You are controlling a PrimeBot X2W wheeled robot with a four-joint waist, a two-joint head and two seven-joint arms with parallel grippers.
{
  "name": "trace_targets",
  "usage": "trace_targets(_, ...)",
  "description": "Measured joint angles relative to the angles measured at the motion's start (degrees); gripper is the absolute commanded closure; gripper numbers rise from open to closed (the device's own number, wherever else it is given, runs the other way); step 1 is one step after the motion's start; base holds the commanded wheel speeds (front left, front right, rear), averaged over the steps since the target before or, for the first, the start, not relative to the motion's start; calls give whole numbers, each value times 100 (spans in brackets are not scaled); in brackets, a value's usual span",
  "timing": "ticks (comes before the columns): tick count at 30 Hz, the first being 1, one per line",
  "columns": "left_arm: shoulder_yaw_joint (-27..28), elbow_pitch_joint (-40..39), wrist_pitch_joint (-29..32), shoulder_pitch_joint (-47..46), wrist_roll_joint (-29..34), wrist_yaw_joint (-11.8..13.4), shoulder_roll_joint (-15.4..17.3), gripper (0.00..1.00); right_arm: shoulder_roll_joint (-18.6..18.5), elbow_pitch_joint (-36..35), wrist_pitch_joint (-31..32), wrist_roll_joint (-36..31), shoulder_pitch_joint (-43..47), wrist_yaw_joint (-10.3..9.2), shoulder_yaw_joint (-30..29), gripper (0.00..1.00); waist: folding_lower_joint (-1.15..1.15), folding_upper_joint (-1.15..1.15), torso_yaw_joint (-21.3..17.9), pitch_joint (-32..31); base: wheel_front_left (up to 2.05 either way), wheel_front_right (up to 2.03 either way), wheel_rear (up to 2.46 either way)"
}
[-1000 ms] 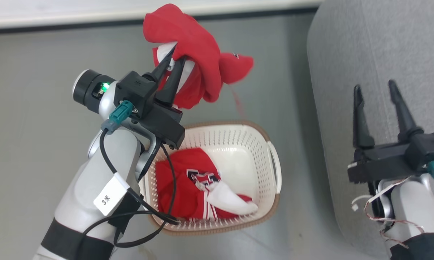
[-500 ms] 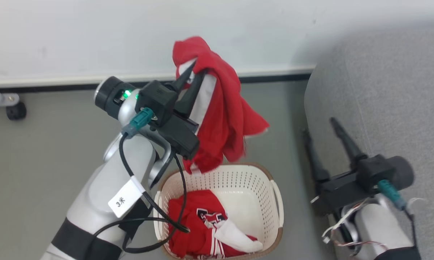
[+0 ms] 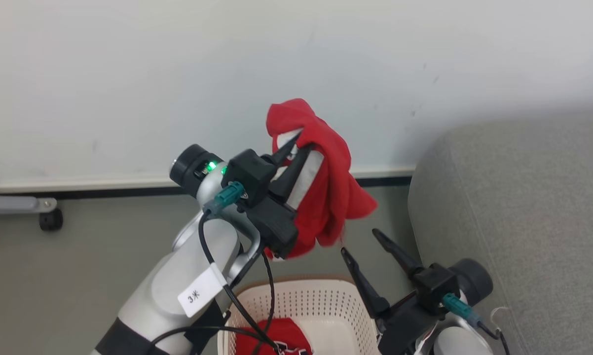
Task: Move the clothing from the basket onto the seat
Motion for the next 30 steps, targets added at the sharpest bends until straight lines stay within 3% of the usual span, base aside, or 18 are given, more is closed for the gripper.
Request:
trace_targets(14, -409, -691, 275, 442, -189, 0, -34, 100, 5, 684, 0, 146, -532, 26, 558, 0, 0, 1, 348, -474, 0, 0, 0)
trace_targets(15, -419, -750, 286, 486, -190, 0, -35, 100, 7, 686, 0, 223, -571, 26, 619, 35, 1, 0, 374, -481, 0, 0, 0)
trace_targets(16, -419, -799, 302, 532, -205, 0, -34, 100, 5, 689, 0, 269, -620, 26, 704, 60, 1, 1, 399, -487, 0, 0, 0)
trace_targets(17, -419, -833, 319, 571, -241, 0, -32, 100, 7, 693, 0, 298, -668, 26, 771, 97, 1, 1, 418, -492, 0, 0, 0)
trace_targets(26, -283, -1036, 415, 886, -434, 110, 55, 100, 13, 862, 1, 501, -957, 26, 857, 100, 1, 1, 392, -489, 0, 0, 0)
trace_targets(27, -201, -1051, 427, 956, -455, 160, 134, 85, 14, 903, 0, 504, -1018, 26, 809, 100, 1, 1, 345, -483, 0, 0, 0)
trace_targets(28, -201, -1051, 427, 956, -455, 160, 134, 85, 14, 903, 0, 504, -1018, 26, 809, 100, 1, 1, 345, -483, 0, 0, 0)
trace_targets(29, -169, -1060, 427, 991, -485, 176, 172, 68, 14, 940, 0, 504, -1046, 26, 760, 100, 1, 1, 317, -480, 0, 0, 0)
trace_targets(30, -148, -1067, 427, 1023, -495, 205, 207, 65, 12, 973, 1, 504, -1085, 26, 731, 100, 1, 1, 288, -476, 0, 0, 0)
